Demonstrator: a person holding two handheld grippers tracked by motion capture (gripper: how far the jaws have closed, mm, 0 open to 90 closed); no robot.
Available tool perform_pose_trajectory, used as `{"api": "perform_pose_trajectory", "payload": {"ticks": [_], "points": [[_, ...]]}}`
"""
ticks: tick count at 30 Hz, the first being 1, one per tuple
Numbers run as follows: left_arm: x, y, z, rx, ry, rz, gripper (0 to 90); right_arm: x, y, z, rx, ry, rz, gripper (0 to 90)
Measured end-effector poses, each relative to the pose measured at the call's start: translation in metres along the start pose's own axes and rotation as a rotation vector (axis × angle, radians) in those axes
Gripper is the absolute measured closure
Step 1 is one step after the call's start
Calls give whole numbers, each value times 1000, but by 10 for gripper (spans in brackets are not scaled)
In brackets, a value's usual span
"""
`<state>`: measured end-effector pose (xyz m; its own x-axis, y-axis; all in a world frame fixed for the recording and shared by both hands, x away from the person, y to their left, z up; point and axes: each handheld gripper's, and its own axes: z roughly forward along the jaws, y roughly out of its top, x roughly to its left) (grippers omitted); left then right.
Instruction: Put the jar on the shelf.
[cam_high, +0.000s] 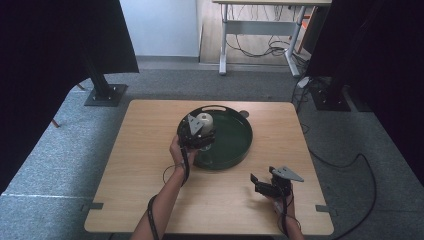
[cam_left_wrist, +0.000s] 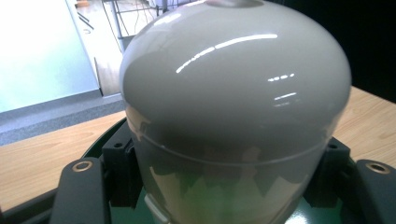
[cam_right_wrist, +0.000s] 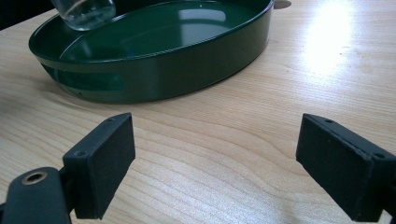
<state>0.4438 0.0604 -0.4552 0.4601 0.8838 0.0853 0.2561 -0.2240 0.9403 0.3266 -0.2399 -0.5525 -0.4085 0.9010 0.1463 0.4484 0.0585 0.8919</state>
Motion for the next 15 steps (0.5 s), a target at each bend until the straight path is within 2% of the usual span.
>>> {"api": "perform_pose_trajectory", "payload": {"ticks": [7,15], "points": [[-1,0,9,2,-9,-22,293,0,0,0,0,0,0,115],[-6,-3,20,32,-6,-8,293,0,0,0,3,0,-6,115]]}}
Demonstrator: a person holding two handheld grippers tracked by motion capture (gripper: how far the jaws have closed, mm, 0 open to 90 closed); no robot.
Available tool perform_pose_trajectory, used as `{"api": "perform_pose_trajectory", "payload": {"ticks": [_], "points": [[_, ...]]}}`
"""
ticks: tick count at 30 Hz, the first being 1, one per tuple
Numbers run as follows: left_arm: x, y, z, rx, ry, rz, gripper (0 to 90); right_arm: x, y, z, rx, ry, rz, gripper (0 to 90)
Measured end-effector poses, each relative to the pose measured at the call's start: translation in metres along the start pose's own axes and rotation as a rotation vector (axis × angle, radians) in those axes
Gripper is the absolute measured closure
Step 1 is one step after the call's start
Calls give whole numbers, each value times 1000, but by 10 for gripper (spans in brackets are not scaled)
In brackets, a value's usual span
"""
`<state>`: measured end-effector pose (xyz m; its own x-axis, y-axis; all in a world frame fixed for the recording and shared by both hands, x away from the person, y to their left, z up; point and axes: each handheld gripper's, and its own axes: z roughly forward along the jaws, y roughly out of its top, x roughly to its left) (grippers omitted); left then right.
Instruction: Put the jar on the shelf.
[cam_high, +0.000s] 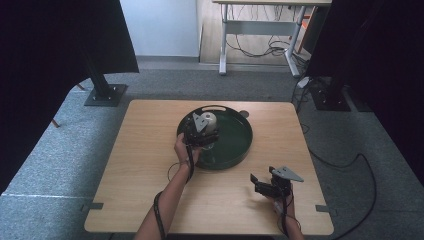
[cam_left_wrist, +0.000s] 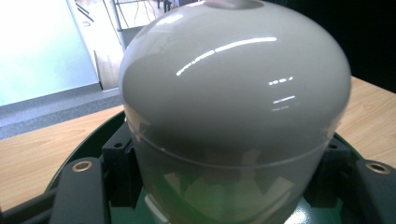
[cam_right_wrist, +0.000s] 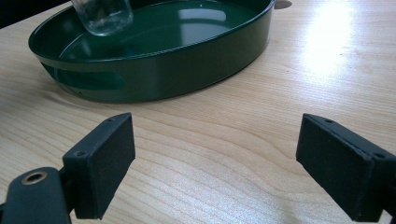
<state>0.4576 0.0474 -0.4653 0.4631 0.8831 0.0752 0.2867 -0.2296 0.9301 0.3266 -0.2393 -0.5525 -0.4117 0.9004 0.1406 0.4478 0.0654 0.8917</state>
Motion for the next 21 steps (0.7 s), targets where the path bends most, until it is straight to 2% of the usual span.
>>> {"api": "perform_pose_trajectory", "payload": {"ticks": [4,10,18,21], "points": [[-4,-2,6,15,-2,23,293,0,0,0,3,-1,-5,114],[-6,-5,13,37,-7,16,292,0,0,0,3,0,-2,115],[0,-13,20,63,-5,-28,291,0,0,0,4,4,6,115],[1,-14,20,62,0,-27,291,-1,0,0,5,6,11,115]]}}
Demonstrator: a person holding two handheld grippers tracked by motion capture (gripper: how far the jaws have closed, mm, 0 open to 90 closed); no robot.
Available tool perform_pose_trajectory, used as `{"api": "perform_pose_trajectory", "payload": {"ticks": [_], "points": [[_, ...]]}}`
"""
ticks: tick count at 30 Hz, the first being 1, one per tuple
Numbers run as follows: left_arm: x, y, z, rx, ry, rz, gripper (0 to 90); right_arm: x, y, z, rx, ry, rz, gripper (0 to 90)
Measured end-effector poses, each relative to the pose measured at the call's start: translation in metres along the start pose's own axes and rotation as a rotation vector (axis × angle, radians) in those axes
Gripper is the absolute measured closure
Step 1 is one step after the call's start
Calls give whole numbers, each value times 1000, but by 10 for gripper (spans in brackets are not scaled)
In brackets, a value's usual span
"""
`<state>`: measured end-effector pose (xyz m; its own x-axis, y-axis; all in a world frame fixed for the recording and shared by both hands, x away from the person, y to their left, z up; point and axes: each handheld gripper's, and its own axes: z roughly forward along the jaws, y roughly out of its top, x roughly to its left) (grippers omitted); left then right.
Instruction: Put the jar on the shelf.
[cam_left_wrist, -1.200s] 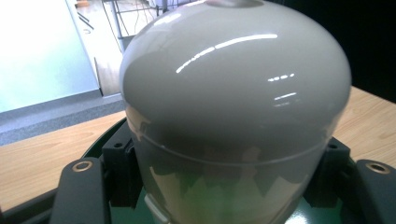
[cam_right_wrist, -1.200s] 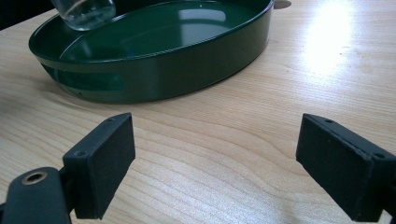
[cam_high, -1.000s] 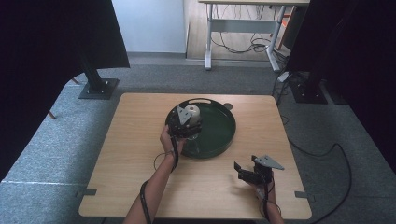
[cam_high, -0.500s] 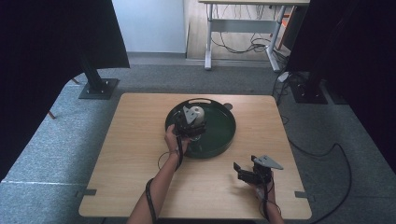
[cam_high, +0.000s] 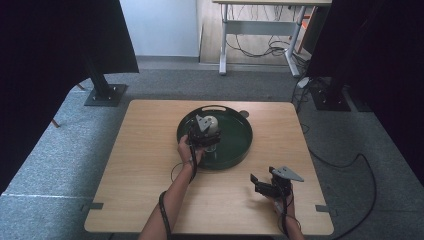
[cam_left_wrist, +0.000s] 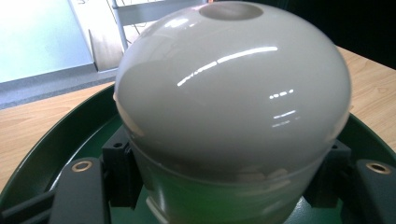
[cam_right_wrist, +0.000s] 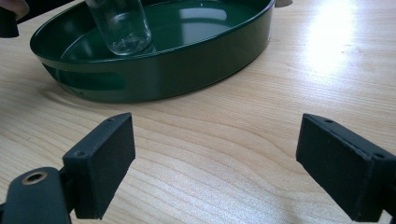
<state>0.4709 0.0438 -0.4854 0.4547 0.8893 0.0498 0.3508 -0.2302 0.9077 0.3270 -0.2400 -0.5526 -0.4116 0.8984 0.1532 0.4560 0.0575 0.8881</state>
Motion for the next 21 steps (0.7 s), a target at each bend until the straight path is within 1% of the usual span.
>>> {"api": "perform_pose_trajectory", "payload": {"ticks": [4,6,12,17,19,20,21], "points": [[1,-2,0,-4,4,-22,289,1,0,0,1,-2,-5,115],[1,-2,0,-2,7,-17,285,1,0,0,0,-4,-8,114],[1,-1,0,13,14,-7,271,-1,0,0,-1,3,15,115],[0,-1,1,23,15,5,269,-1,0,0,3,3,8,114],[0,-2,2,26,20,14,251,-1,0,0,2,6,8,113],[-1,-2,2,30,28,17,226,-1,0,0,1,6,9,113],[-1,-3,2,33,53,18,171,-1,0,0,0,6,9,113]]}}
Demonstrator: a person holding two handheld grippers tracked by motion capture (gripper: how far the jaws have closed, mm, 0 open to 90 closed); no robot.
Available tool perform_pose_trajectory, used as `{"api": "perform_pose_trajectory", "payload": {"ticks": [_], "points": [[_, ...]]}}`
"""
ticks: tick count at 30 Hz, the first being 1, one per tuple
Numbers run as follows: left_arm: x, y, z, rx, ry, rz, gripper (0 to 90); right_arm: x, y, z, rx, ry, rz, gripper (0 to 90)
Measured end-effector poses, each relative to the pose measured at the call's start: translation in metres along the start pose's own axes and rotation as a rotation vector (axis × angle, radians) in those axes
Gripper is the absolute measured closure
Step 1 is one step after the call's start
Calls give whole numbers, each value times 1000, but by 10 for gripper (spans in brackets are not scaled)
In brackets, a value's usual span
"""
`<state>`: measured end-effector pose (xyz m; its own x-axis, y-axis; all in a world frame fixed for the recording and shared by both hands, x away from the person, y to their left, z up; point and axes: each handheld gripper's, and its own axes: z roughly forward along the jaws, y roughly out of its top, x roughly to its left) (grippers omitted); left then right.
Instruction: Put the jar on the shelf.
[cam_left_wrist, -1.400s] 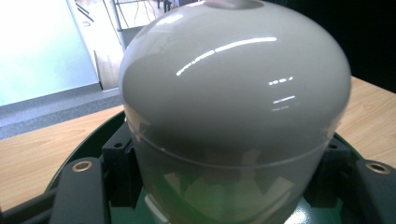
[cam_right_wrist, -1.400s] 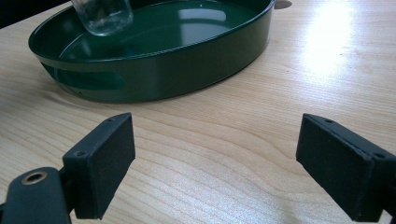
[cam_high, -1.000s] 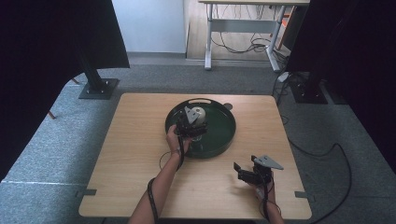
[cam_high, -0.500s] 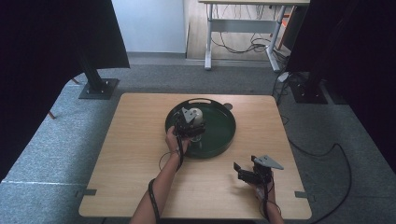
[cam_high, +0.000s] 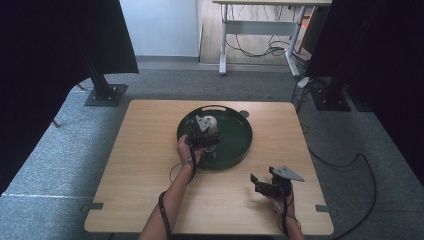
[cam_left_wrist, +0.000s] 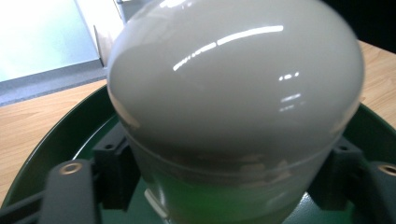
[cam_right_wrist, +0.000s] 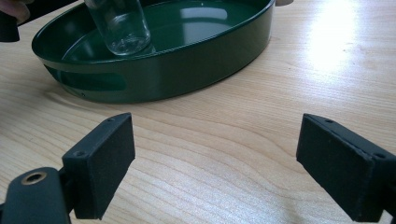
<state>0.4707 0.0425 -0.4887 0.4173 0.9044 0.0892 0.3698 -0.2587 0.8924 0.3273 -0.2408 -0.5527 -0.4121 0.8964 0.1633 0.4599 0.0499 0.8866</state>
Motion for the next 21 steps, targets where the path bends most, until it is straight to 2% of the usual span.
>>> {"api": "perform_pose_trajectory", "payload": {"ticks": [1,2,7,21], "points": [[0,0,-1,-1,13,-1,109,0,0,0,0,0,0,113],[0,-1,-2,-7,6,-6,94,0,0,0,0,-1,-1,113],[-1,-4,-7,-21,-23,12,73,0,0,0,1,-3,-3,113],[9,-11,-24,-54,-67,-58,35,1,0,0,1,-1,-7,110]]}}
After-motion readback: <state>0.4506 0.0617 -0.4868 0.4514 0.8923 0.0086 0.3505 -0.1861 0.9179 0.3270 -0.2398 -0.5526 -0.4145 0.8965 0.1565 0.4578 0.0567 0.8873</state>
